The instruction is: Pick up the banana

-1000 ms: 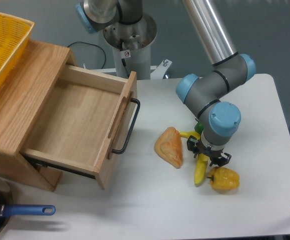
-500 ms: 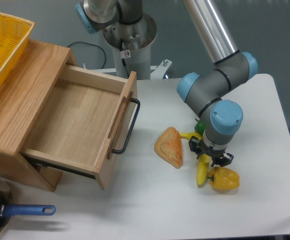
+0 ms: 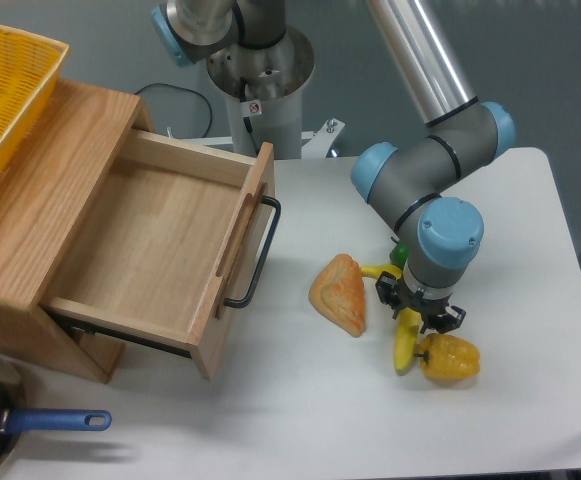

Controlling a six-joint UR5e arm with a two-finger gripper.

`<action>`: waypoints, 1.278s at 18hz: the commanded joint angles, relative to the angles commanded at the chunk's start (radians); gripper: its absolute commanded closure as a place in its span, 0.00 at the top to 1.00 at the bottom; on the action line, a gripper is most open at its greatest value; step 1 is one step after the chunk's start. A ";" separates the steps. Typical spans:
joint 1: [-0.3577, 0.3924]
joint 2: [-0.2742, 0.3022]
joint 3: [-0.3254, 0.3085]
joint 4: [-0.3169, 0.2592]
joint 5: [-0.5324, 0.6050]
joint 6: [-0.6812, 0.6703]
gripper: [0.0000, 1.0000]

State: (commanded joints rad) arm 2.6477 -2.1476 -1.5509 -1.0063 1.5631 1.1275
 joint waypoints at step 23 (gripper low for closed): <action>0.006 -0.021 -0.023 0.008 0.000 0.003 0.92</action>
State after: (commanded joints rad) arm 2.6538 -2.1690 -1.5739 -0.9986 1.5631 1.1305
